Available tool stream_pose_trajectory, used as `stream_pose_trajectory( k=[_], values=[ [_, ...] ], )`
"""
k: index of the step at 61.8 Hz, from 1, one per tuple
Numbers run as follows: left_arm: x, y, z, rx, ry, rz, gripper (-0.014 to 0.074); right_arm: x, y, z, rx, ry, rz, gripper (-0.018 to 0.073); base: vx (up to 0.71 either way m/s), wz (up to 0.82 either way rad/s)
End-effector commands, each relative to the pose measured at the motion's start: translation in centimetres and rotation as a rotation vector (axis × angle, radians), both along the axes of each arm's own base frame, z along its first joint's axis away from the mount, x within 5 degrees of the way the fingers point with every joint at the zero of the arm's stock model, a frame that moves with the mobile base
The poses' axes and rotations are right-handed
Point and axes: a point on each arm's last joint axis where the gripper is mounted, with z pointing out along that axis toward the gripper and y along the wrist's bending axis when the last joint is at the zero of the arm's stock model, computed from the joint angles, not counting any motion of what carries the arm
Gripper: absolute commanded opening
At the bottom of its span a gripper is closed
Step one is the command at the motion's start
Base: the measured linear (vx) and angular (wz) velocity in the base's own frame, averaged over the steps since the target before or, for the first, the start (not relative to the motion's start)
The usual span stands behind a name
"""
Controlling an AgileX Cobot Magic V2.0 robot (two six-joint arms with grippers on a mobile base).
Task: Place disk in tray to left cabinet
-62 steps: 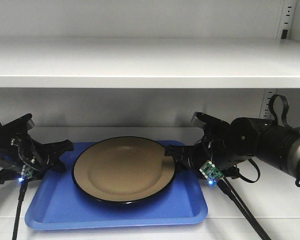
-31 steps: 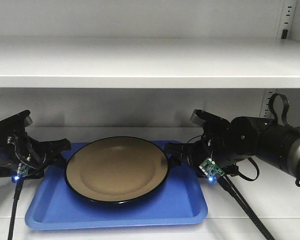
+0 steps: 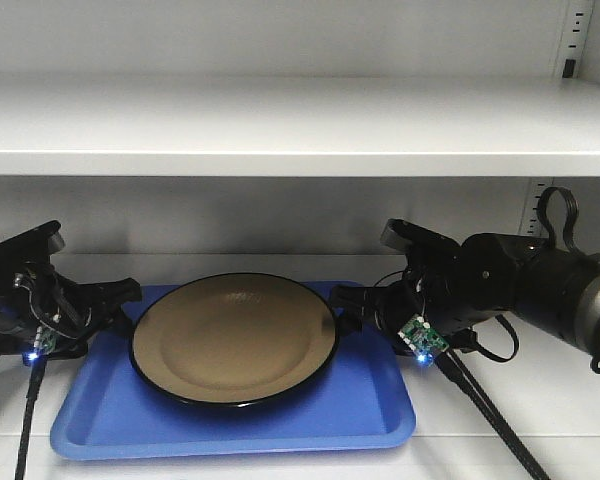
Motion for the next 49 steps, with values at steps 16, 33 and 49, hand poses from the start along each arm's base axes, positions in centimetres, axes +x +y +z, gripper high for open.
stream_pose_trajectory(
  k=[16, 33, 49],
  values=[
    [-2.0, 1.2, 3.3, 0.157, -0.037, -0.037, 0.05, -0.3, -0.4, 1.8, 0.003, -0.041, -0.002, 0.0547, 0.0, 0.0],
    [-3.1, 1.4, 3.6, 0.153, -0.118, -0.022, 0.044, -0.3, -0.4, 1.8, 0.003, -0.041, -0.002, 0.0547, 0.0, 0.0],
    [-5.6, 1.8, 4.2, 0.137, -0.278, 0.009, 0.0401, -0.3, -0.4, 1.8, 0.003, -0.041, -0.002, 0.0547, 0.0, 0.0]
  ],
)
